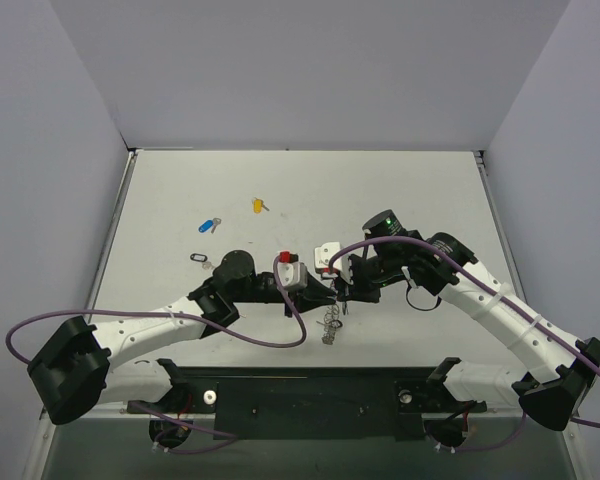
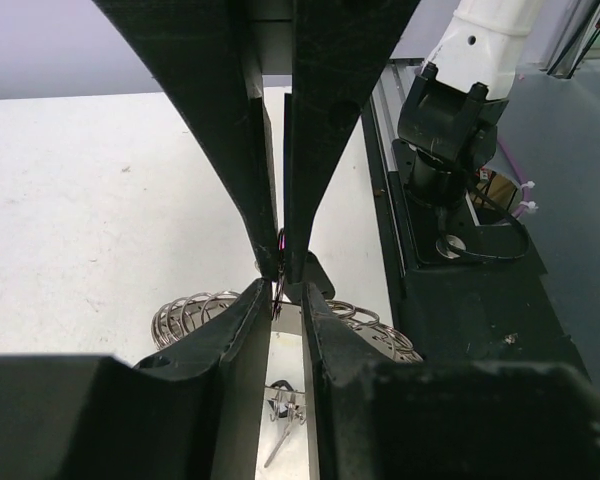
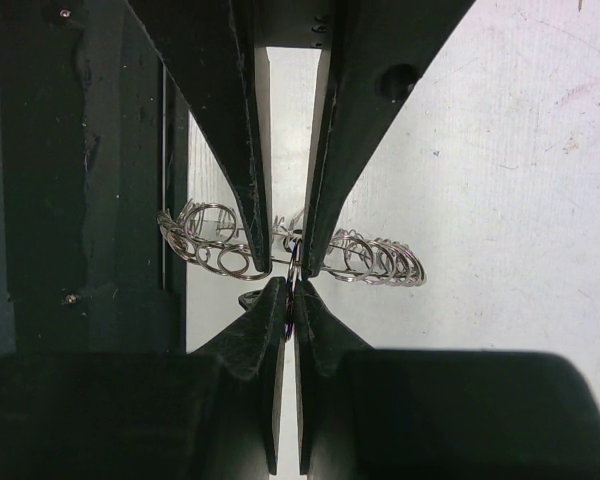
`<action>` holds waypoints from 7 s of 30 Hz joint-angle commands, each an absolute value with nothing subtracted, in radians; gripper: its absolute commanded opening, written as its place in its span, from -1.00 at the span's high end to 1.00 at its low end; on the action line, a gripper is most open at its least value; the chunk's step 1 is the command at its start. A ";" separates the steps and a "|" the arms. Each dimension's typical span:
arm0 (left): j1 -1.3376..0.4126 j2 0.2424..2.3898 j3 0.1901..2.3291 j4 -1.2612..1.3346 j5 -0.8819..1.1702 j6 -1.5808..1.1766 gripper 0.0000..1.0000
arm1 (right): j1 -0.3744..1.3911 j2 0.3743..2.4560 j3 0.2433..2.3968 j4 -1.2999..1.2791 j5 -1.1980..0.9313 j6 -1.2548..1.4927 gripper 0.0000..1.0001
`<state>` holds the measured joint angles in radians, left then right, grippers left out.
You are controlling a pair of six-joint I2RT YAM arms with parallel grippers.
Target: Put the keys on the keyring
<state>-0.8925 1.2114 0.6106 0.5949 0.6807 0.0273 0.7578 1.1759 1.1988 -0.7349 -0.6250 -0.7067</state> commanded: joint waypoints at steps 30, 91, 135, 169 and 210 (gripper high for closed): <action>-0.934 1.101 0.459 0.897 0.655 0.005 1.00 | 0.601 0.965 1.048 -0.600 -1.012 -0.542 0.06; -0.950 1.012 0.606 0.359 0.749 0.381 1.00 | 0.614 0.876 0.632 -0.052 -1.190 -0.377 0.04; -0.965 1.298 0.360 1.447 0.143 -0.485 1.00 | 0.301 1.216 1.545 -1.285 -0.738 -0.781 0.13; -1.091 1.348 0.522 1.302 -0.159 -0.679 1.00 | 0.311 1.086 1.111 -0.696 -1.170 -0.666 0.18; -1.091 1.267 0.540 1.114 -0.043 -0.825 1.00 | 0.350 1.273 1.362 -1.125 -1.129 -1.283 0.22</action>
<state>-1.0859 1.2736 0.4873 1.0279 -0.0772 -0.8410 0.3347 1.2697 1.3212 -1.1172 -1.1637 -1.2846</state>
